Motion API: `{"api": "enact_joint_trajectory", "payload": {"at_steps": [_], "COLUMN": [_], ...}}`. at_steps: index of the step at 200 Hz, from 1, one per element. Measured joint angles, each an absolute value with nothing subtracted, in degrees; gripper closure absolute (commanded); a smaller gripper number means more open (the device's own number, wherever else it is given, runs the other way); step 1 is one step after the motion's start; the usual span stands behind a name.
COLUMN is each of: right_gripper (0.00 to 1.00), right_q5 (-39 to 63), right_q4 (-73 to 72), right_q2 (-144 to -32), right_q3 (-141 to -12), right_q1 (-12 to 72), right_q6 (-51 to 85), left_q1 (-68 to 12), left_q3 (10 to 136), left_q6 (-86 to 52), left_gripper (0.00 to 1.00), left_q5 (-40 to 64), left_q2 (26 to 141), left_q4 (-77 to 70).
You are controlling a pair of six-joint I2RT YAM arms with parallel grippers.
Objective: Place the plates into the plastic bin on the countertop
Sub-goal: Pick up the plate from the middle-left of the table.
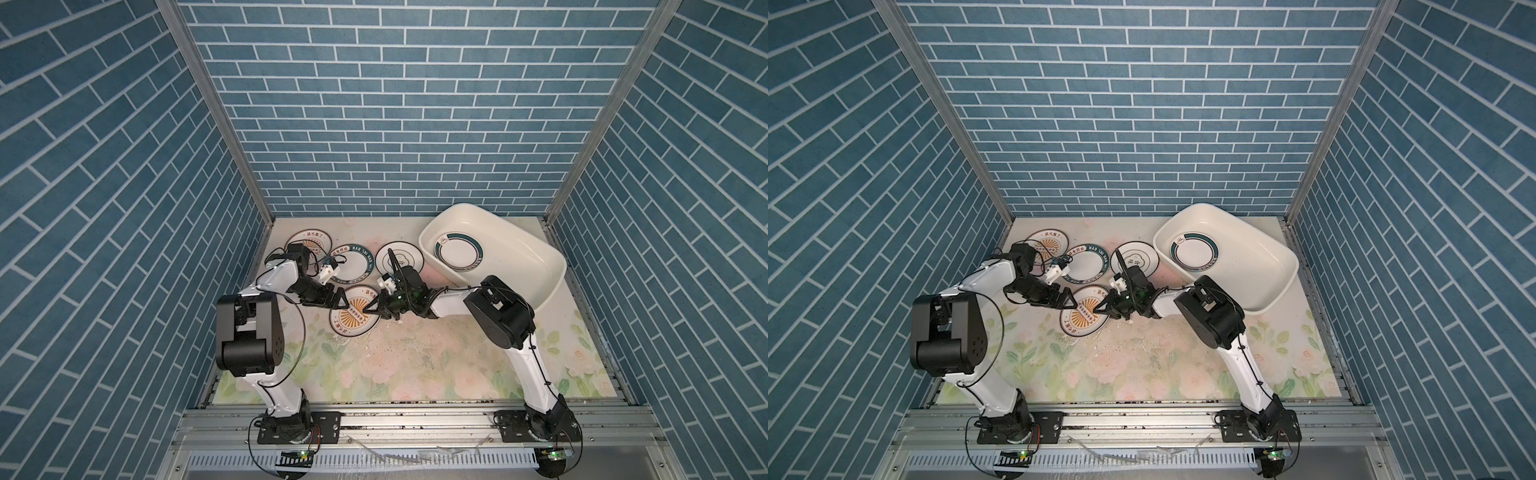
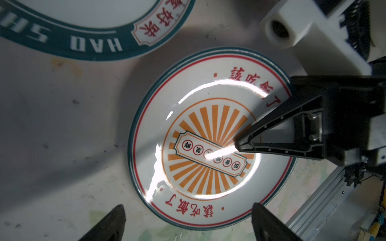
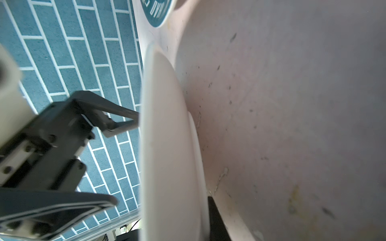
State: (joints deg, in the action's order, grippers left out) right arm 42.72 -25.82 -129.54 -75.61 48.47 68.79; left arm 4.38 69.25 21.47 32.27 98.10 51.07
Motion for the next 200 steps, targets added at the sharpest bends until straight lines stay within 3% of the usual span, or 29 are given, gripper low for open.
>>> {"api": "enact_joint_trajectory", "payload": {"at_steps": [77, 121, 200], "right_gripper": [0.84, 0.84, 0.84], "right_q5": [42.76, 43.24, 44.84], "right_q4": [-25.71, -25.63, -19.84], "right_q2": [-126.96, -124.01, -120.6], "right_q3": [-75.13, -75.18, -80.42], "right_q1": [48.18, 47.81, 45.34], "right_q6": [69.1, 69.17, 68.55], "left_q1": [11.25, 17.1, 17.23], "left_q3": [78.54, 82.11, 80.01], "left_q6": [19.79, 13.65, 9.39], "left_gripper": [0.03, 0.01, 0.01], "left_q5": [36.32, 43.57, 46.37], "left_q2": [87.7, 83.46, 72.88], "left_q4": [53.47, 54.33, 53.98]}}
